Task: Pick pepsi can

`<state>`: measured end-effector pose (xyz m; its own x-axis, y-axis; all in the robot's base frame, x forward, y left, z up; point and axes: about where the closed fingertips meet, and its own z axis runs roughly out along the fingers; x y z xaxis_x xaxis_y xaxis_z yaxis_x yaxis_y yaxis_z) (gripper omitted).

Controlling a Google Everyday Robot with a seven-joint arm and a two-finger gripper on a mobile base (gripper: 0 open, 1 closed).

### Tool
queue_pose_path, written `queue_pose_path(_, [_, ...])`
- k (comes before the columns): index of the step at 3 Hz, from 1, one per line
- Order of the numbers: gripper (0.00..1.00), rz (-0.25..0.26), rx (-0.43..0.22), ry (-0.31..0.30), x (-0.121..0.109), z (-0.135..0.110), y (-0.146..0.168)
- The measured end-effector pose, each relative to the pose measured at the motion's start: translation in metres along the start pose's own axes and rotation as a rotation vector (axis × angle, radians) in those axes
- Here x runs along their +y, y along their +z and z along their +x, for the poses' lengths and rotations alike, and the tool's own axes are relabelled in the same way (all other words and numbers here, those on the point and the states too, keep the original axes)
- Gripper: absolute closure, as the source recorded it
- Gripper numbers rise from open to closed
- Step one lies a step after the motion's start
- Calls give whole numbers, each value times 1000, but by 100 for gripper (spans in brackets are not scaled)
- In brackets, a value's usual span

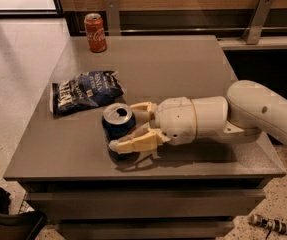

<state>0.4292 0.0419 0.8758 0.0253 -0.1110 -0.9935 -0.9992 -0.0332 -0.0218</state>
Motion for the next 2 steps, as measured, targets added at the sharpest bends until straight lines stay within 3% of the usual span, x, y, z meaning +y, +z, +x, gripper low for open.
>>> queue_pose_path(2, [100, 16, -2, -46, -7, -31, -20])
